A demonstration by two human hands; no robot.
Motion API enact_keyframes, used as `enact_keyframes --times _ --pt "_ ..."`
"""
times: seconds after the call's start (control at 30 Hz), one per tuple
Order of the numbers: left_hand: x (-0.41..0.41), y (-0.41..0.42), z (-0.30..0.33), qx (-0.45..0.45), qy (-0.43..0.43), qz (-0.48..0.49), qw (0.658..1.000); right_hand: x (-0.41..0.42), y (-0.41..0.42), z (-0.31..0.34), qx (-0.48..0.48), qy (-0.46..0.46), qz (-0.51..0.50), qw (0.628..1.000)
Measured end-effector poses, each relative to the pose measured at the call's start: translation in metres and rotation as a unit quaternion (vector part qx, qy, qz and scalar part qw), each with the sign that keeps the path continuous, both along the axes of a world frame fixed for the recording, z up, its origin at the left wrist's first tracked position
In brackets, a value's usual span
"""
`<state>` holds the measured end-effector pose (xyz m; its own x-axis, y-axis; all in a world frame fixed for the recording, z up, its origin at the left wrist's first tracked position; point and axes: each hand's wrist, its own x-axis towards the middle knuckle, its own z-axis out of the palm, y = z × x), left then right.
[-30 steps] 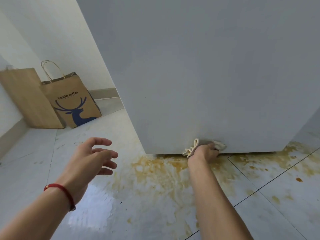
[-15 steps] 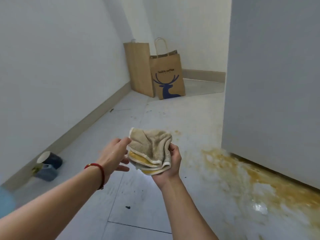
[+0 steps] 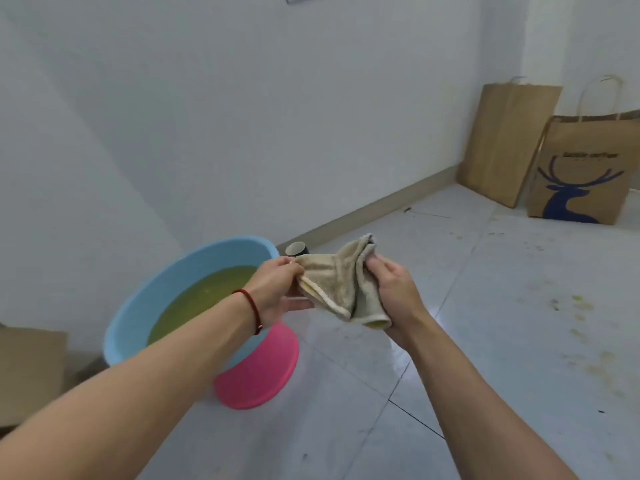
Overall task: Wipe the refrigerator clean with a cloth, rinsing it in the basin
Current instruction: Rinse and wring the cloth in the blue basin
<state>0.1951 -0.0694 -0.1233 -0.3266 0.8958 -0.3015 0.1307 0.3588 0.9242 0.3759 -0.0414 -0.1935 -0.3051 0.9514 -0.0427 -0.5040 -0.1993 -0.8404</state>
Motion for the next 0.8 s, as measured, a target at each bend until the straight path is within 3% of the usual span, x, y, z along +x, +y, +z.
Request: enact_keyframes --times 0.13,0.3,0.37,0.53,0.57,0.63,0.7,0.73,0.8 --pt "-0.080 -0.020 0.006 0.014 -0.034 0.053 0.998 -0.066 -0.011 0.030 0.138 -0.138 0.045 0.980" --pt "-0.230 -0.034 0.006 0.073 0.005 0.189 0.979 -0.215 0.018 0.079 0.327 -0.277 0.108 0.897" --pt "-0.273 -0.035 0.000 0.108 0.058 0.233 0.965 -0.254 0.035 0.084 0.412 -0.336 0.142 0.835" --pt "-0.320 -0.026 -0.024 0.105 0.295 0.243 0.918 -0.294 0.076 0.054 0.592 -0.497 0.133 0.620" --pt "-0.319 -0.021 -0.033 0.073 0.321 0.227 0.917 -0.296 0.081 0.045 0.597 -0.542 0.150 0.572" --pt "-0.319 -0.010 -0.059 -0.021 0.344 0.184 0.920 -0.297 0.093 0.027 0.569 -0.665 0.199 0.442" --pt "-0.319 -0.004 -0.075 -0.139 0.310 0.139 0.930 -0.299 0.106 0.020 0.457 -0.757 0.286 0.369" --pt "-0.317 -0.005 -0.080 -0.199 0.286 0.102 0.932 -0.302 0.111 0.018 0.398 -0.772 0.337 0.363" --pt "-0.310 -0.007 -0.084 -0.261 0.271 0.010 0.927 -0.316 0.113 0.010 0.349 -0.748 0.388 0.411"
